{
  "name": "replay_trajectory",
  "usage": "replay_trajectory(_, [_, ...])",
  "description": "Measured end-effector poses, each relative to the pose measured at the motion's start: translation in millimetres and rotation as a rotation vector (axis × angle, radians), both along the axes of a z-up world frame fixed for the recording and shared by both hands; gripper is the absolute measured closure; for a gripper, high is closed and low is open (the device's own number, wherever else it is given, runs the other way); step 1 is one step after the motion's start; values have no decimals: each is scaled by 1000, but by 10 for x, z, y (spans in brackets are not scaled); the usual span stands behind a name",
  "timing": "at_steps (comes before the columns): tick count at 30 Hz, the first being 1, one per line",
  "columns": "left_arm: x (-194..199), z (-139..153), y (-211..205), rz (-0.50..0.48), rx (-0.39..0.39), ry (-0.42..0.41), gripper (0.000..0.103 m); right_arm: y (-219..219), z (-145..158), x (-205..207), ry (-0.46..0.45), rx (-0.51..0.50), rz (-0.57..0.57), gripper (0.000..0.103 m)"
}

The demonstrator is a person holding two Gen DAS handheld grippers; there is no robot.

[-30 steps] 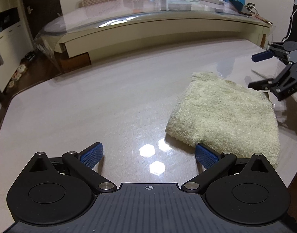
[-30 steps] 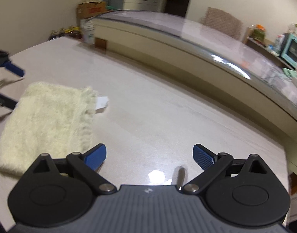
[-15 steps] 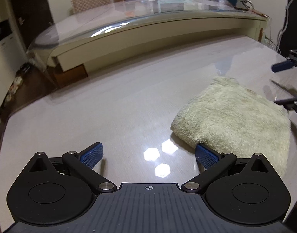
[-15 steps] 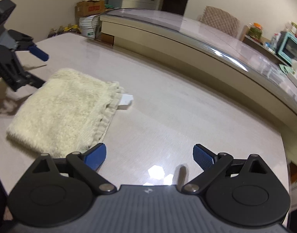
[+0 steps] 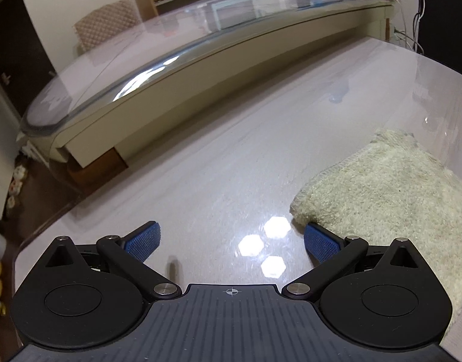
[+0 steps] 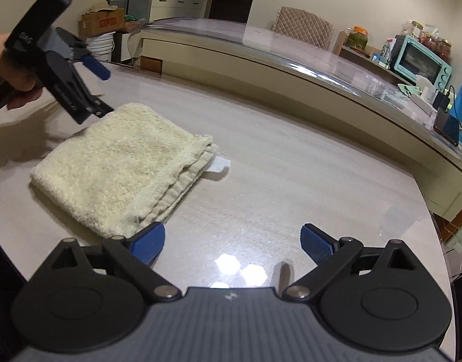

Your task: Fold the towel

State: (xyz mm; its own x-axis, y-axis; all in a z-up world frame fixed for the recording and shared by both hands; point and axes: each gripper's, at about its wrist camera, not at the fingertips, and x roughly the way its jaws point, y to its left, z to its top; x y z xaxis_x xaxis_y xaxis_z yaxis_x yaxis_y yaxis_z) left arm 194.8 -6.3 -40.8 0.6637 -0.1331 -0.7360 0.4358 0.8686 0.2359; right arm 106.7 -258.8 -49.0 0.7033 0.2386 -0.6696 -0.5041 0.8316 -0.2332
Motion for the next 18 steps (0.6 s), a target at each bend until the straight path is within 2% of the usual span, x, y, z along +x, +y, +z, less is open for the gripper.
replay_trajectory(4, [-48, 109, 132, 64, -27, -28, 0, -77, 138, 94, -44, 7, -28, 4])
replay_trajectory(6, [-95, 191, 177, 68, -96, -31, 0, -100, 213, 170, -62, 34, -30, 2])
replay_trajectory(8, [-111, 214, 141, 51, -120, -29, 0, -76, 281, 253, -80, 64, -17, 2])
replay_trajectory(13, [-14, 134, -46, 26, -104, -25, 0, 65, 268, 387, -88, 69, 28, 2])
replay_trajectory(16, [64, 48, -92, 25, -60, -7, 0, 132, 200, 453, -70, 53, 46, 2])
replay_trajectory(18, [85, 24, -75, 24, -67, 5, 0, 149, 185, 493, -67, 56, 59, 2])
